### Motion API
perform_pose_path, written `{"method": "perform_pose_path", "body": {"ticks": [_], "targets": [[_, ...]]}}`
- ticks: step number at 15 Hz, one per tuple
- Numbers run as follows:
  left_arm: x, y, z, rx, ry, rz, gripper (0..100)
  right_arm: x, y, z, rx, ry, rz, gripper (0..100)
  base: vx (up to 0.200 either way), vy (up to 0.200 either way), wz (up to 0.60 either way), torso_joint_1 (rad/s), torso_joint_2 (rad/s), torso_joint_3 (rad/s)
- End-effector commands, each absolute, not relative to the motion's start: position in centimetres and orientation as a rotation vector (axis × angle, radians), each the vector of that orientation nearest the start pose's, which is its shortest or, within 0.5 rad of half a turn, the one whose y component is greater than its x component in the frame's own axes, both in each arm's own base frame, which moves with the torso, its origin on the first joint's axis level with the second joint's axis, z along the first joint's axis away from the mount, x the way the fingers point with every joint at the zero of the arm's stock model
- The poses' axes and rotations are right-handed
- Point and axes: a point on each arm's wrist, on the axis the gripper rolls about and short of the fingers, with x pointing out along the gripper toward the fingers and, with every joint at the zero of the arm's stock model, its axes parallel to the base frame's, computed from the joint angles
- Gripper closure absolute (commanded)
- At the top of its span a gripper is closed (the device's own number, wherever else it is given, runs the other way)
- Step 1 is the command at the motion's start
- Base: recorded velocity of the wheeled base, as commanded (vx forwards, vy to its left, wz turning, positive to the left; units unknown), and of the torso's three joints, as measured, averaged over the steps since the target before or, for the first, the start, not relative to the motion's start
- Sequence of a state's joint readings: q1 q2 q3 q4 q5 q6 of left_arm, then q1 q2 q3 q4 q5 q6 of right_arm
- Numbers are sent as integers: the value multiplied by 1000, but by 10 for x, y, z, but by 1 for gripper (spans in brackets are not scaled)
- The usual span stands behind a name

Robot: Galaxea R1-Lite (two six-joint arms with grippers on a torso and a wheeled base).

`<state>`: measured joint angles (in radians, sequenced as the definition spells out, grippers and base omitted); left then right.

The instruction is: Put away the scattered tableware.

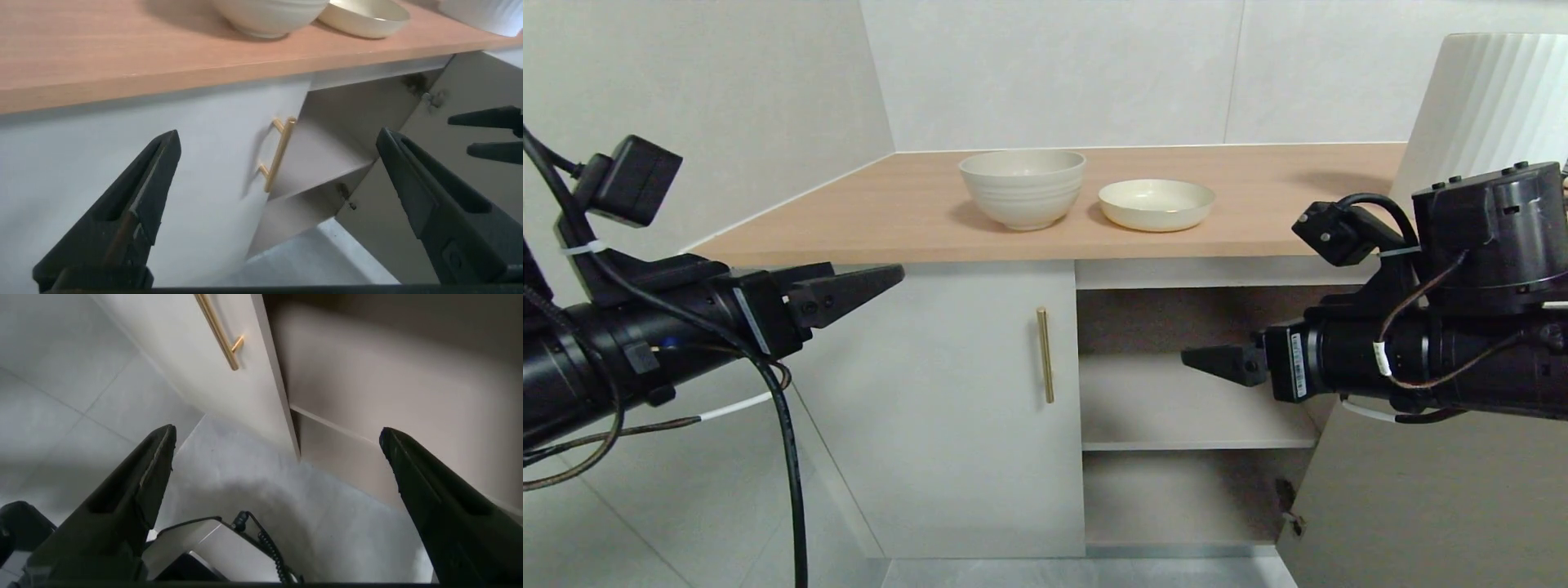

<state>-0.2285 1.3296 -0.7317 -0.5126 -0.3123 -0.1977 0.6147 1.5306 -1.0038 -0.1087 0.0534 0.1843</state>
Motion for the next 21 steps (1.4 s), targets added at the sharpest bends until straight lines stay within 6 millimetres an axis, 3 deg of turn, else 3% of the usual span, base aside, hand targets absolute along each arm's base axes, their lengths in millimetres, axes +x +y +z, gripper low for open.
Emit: {"method": "perform_pose_path", "body": {"ticks": [1, 9, 15, 21], "targets": [[215, -57, 242, -197, 163, -528, 0, 221, 158, 234, 56, 471, 618, 0, 0, 0, 0, 0, 0, 0], [259, -67, 212, -286, 230, -513, 0, 230, 157, 230, 61, 469, 595, 0, 0, 0, 0, 66, -219, -181], [276, -71, 208, -306, 264, -503, 0, 237, 155, 226, 64, 477, 576, 0, 0, 0, 0, 176, -496, -290], [281, -72, 215, -344, 404, -462, 0, 254, 162, 213, 71, 461, 567, 0, 0, 0, 0, 141, -330, -195]]}}
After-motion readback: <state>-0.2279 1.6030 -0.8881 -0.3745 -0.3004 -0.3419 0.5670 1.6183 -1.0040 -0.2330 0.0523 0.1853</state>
